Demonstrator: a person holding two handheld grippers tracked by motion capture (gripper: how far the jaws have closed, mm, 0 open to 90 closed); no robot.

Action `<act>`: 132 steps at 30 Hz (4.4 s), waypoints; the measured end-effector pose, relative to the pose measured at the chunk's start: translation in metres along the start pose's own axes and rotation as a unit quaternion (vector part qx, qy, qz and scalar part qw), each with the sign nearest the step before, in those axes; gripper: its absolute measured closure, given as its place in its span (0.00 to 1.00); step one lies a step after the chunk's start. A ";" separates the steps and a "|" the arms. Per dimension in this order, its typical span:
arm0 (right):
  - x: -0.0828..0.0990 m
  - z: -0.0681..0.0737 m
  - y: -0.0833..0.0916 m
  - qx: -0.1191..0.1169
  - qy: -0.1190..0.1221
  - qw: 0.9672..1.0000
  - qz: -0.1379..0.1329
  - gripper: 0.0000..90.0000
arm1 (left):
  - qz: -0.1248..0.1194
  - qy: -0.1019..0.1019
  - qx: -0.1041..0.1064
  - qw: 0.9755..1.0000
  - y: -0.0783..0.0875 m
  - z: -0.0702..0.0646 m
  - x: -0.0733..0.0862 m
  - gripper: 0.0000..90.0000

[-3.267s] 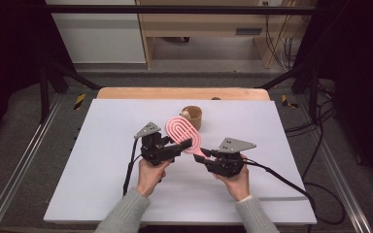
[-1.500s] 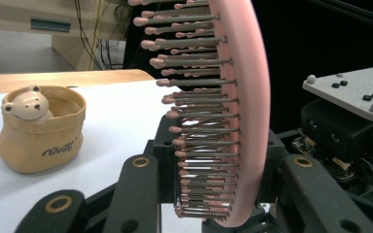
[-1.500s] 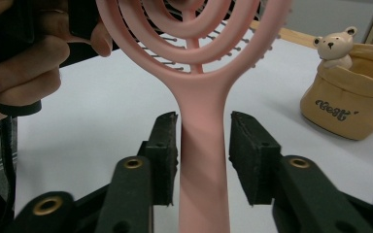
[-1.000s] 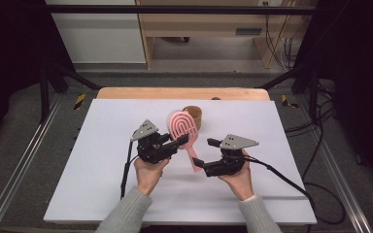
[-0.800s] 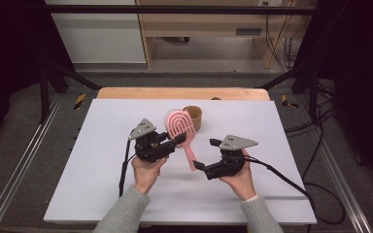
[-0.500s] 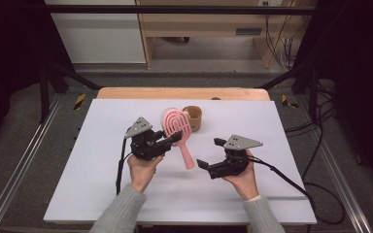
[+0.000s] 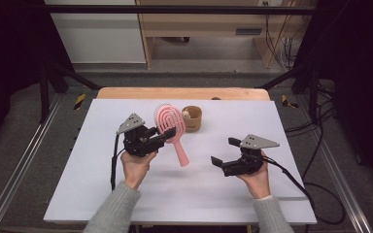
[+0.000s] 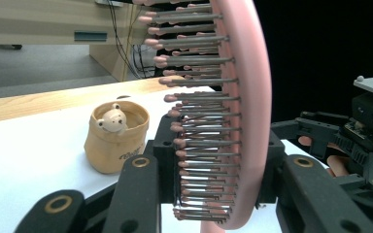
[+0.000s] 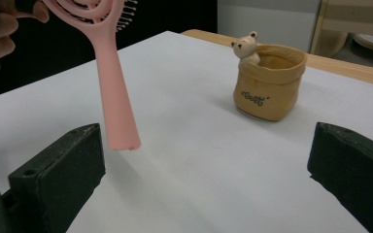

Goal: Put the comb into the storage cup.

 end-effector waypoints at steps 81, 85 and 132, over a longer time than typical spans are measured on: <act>0.038 -0.059 0.051 0.049 -0.018 0.998 0.021 0.00 | -0.003 -0.035 -0.021 0.999 -0.026 0.031 -0.079 0.71; 0.039 -0.059 0.051 0.050 -0.015 0.998 0.024 0.00 | -0.002 -0.036 -0.020 0.999 -0.032 0.030 -0.081 0.71; 0.039 -0.060 0.053 0.050 -0.019 0.998 0.021 0.00 | 0.001 -0.042 -0.039 0.998 -0.102 0.038 -0.102 0.71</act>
Point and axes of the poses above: each handheld gripper's, and its own axes: y roughly backward along the jaws, x roughly out of its underside, z roughly to its left, the point moved 10 cm from there along -y, roughly forward along the jaws, and after that the axes turned 12 degrees about -z, right-handed, at the moved point
